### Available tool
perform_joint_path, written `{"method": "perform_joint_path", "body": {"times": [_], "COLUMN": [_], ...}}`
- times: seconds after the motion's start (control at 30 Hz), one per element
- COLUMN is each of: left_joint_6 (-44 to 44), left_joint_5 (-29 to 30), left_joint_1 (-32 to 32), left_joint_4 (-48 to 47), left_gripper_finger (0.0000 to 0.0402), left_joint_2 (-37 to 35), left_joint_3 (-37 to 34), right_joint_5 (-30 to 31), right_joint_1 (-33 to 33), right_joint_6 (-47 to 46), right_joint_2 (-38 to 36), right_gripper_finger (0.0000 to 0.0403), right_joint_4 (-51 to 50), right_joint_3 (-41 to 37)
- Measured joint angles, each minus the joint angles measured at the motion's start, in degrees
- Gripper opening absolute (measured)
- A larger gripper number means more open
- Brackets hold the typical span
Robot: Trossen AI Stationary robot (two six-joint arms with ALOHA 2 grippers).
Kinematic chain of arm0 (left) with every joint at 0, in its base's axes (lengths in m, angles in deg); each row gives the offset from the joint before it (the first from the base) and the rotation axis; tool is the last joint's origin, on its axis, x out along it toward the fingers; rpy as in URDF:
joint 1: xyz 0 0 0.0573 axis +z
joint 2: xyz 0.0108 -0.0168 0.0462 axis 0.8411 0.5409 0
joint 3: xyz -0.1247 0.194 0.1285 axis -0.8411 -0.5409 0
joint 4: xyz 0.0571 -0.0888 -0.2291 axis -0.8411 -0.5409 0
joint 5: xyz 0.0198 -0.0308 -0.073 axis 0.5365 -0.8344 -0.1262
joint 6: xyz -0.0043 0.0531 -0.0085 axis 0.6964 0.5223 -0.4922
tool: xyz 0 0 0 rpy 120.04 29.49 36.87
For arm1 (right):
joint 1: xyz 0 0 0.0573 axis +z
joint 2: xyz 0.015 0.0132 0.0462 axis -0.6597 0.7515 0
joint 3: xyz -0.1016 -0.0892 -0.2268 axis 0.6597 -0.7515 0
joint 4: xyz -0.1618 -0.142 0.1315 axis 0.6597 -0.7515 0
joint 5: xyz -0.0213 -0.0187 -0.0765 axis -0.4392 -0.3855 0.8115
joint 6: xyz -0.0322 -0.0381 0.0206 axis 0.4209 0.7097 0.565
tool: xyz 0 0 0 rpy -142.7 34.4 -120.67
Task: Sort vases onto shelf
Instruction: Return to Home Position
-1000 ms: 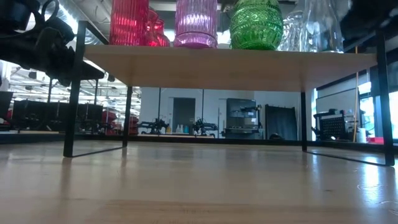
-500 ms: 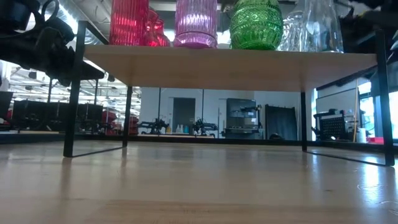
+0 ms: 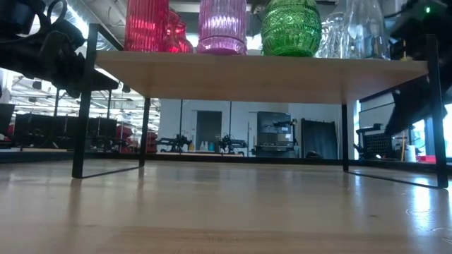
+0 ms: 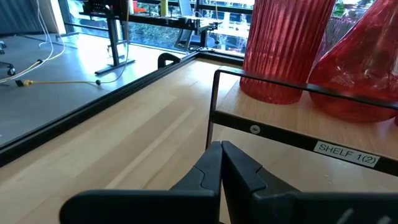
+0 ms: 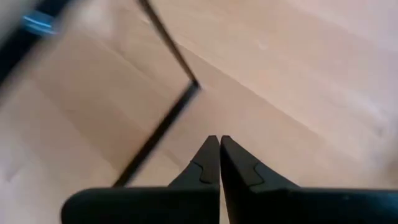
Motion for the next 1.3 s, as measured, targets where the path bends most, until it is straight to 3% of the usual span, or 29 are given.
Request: {"method": "perform_joint_path", "body": {"times": [0.33, 0.6, 1.03, 1.3], "left_joint_6": [0.0, 0.0, 0.0, -0.02], "left_joint_5": [0.0, 0.0, 0.0, 0.0], "left_joint_1": [0.0, 0.0, 0.0, 0.0], "left_joint_4": [-0.01, -0.01, 0.01, 0.01], "left_gripper_finger": [0.0, 0.0, 0.0, 0.0], "left_joint_2": [0.0, 0.0, 0.0, -0.02], "left_joint_3": [0.0, 0.01, 0.0, 0.0], "right_joint_5": [4.9, 11.59, 15.93, 8.54], "right_joint_1": [0.0, 0.0, -0.37, -0.37], "right_joint_6": [-19.84, -24.72, -27.57, -27.54], "right_joint_2": [0.0, 0.0, 0.61, -1.32], "right_gripper_finger": [0.0, 0.0, 0.0, 0.0], "right_joint_4": [2.07, 3.61, 4.23, 3.44], "right_joint_3": [-7.82, -12.05, -12.15, -12.09]}}
